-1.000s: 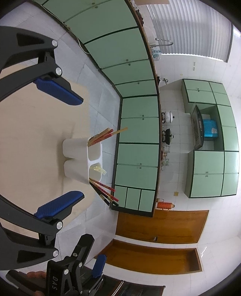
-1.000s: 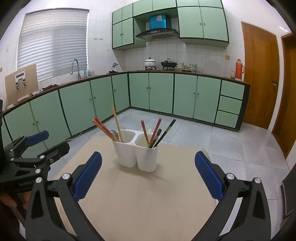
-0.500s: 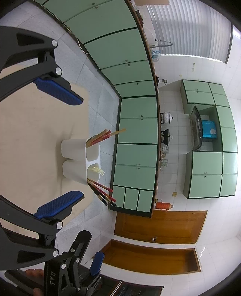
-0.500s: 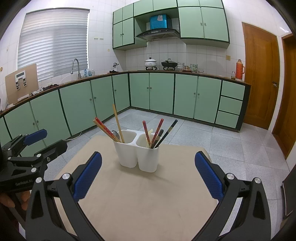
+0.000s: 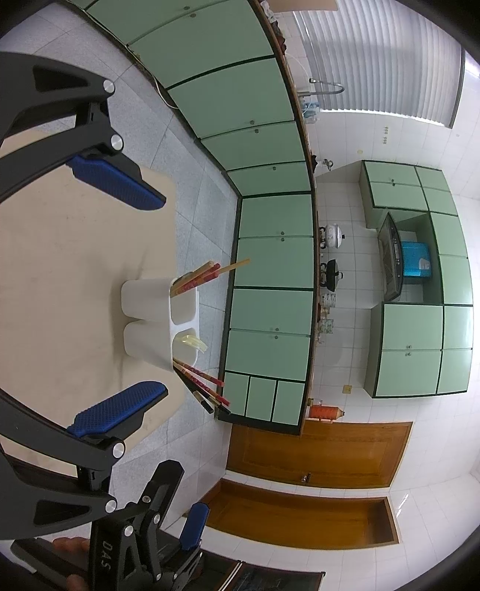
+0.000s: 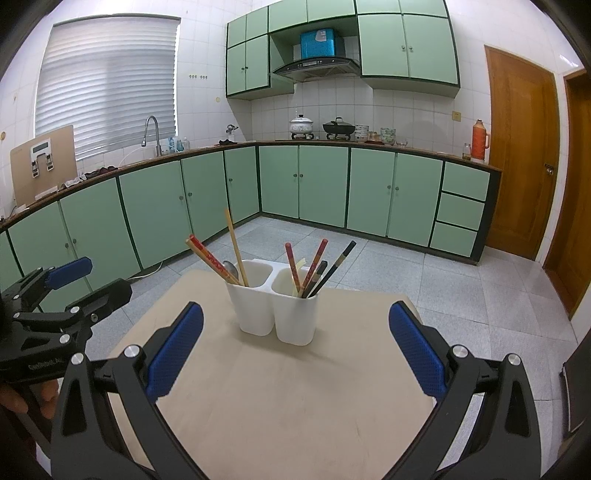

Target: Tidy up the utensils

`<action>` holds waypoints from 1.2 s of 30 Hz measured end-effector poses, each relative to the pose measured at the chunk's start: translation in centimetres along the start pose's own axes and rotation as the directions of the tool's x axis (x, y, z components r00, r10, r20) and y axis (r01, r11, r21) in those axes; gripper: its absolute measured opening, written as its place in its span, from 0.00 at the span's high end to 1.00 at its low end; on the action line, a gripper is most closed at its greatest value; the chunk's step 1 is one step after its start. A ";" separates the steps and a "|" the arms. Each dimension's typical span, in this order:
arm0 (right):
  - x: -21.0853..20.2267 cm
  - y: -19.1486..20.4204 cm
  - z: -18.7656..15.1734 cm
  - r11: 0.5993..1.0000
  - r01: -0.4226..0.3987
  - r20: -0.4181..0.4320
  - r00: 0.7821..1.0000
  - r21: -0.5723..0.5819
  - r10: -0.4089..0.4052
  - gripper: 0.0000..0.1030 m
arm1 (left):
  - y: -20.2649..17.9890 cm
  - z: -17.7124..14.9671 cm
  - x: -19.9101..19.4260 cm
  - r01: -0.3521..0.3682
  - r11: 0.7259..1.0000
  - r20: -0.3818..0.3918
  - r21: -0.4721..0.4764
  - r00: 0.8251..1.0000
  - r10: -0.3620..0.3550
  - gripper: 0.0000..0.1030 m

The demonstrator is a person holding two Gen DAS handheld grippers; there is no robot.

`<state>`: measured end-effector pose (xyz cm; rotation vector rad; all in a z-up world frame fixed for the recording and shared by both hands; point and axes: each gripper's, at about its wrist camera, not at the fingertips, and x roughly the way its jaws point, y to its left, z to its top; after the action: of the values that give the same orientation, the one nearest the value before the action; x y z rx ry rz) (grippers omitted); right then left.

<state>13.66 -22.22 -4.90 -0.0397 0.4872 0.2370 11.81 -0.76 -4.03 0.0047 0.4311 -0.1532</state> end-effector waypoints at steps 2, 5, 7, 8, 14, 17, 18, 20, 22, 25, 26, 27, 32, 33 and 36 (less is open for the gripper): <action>0.0 0.0 0.0 1.000 -0.001 0.001 1.000 0.000 0.001 0.05 | 0.1 0.1 0.0 -0.001 1.000 0.003 0.000 1.000 0.001 0.11; 0.2 0.1 0.2 1.000 -0.001 0.003 1.000 -0.002 0.001 0.05 | 0.1 0.1 0.0 -0.001 1.000 0.005 -0.001 1.000 0.001 0.11; 0.3 0.1 0.3 1.000 -0.001 0.004 1.000 -0.003 0.001 0.05 | 0.1 0.0 -0.1 -0.001 1.000 0.006 -0.001 1.000 0.001 0.11; 0.3 0.1 0.3 1.000 -0.001 0.004 1.000 -0.002 0.001 0.05 | 0.1 0.0 -0.1 -0.002 1.000 0.007 0.000 1.000 0.002 0.11; 0.4 0.0 0.4 1.000 -0.002 0.005 1.000 0.000 0.002 0.05 | 0.2 0.0 -0.1 -0.001 1.000 0.006 0.000 1.000 0.001 0.11; 0.4 0.0 0.4 1.000 -0.002 0.005 1.000 0.000 0.002 0.05 | 0.2 0.0 -0.1 -0.001 1.000 0.006 0.000 1.000 0.001 0.11; 0.5 0.0 0.4 1.000 -0.002 0.006 1.000 0.000 0.002 0.05 | 0.2 0.0 -0.1 -0.001 1.000 0.007 0.000 1.000 0.001 0.11; 0.4 0.0 0.4 1.000 -0.002 0.006 1.000 -0.001 0.002 0.05 | 0.2 0.0 -0.1 -0.001 1.000 0.007 0.000 1.000 0.001 0.11; 0.4 0.0 0.4 1.000 -0.002 0.006 1.000 -0.001 0.002 0.05 | 0.1 0.0 -0.1 -0.001 1.000 0.007 0.000 1.000 0.001 0.11; 0.4 0.0 0.4 1.000 -0.002 0.008 1.000 0.000 0.002 0.05 | 0.1 0.0 -0.1 -0.001 1.000 0.008 0.000 1.000 0.001 0.11; 0.4 0.0 0.4 1.000 -0.002 0.008 1.000 -0.001 0.002 0.05 | 0.1 0.0 -0.1 -0.001 1.000 0.008 0.001 1.000 0.001 0.11; 0.4 0.0 0.4 1.000 -0.002 0.008 1.000 0.000 0.002 0.05 | 0.1 0.0 -0.1 -0.002 1.000 0.007 0.000 1.000 0.002 0.11; 0.4 0.0 0.4 1.000 -0.003 0.008 1.000 0.000 0.003 0.05 | 0.1 0.0 -0.1 -0.002 1.000 0.008 0.001 1.000 0.002 0.11; 0.4 0.0 0.4 1.000 -0.003 0.008 1.000 0.000 0.003 0.05 | 0.1 0.0 -0.1 -0.002 1.000 0.008 0.000 1.000 0.002 0.11; 0.4 0.0 0.5 1.000 -0.003 0.009 1.000 -0.001 0.003 0.05 | 0.1 0.0 -0.1 -0.002 1.000 0.007 0.000 1.000 0.002 0.11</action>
<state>14.28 -22.12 -4.65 -0.0391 0.4787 0.2398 11.77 -0.66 -4.00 0.0042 0.4242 -0.1515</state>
